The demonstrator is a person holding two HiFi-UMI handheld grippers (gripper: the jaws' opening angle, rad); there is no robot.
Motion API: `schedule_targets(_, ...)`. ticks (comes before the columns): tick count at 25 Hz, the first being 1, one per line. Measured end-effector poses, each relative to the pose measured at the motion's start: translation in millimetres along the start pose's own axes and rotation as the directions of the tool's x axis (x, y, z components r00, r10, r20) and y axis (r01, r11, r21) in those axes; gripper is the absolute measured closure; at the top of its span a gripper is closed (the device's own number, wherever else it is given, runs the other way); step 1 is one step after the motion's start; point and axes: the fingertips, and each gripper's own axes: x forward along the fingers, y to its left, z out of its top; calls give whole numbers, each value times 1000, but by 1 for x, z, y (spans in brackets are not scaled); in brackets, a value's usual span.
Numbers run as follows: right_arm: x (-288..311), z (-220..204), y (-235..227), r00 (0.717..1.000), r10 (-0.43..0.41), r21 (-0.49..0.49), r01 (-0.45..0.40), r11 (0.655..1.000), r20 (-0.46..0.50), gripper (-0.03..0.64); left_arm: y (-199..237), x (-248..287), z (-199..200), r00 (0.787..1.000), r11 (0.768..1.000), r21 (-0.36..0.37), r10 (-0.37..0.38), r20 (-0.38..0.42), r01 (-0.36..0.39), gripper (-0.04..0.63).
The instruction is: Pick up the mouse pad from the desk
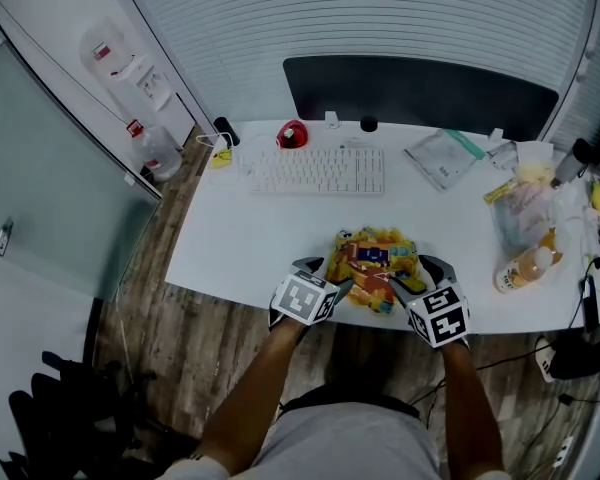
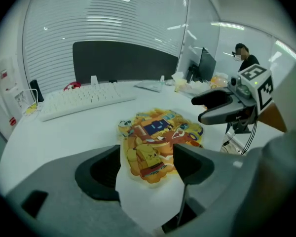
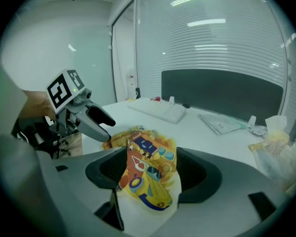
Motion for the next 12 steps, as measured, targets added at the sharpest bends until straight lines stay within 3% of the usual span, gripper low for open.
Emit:
schedule_targets(6, 16, -36, -4, 988, -12, 3, 12, 1000, -157, 299, 7, 14, -10, 998, 999, -25, 31, -54, -33, 241)
schedule_targets(12, 26, -52, -11, 976, -21, 39, 30, 999, -219, 281, 8, 23, -15, 996, 999, -23, 38, -77, -40, 221)
